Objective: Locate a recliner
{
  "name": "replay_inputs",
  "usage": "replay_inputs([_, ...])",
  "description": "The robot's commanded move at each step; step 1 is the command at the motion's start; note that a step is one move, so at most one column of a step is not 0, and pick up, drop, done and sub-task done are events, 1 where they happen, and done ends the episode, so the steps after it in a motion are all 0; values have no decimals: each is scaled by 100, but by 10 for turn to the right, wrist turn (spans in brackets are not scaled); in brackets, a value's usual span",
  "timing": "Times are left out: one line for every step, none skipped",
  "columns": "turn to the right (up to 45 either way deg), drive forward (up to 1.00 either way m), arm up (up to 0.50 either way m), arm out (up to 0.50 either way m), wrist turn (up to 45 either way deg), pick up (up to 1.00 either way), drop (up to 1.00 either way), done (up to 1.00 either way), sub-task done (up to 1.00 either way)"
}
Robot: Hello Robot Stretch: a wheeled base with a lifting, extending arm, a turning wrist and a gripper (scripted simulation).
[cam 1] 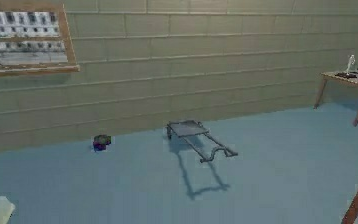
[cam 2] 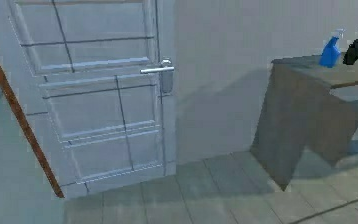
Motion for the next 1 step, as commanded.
replay_inputs([0,10,0,0,0,0,0,0,0])
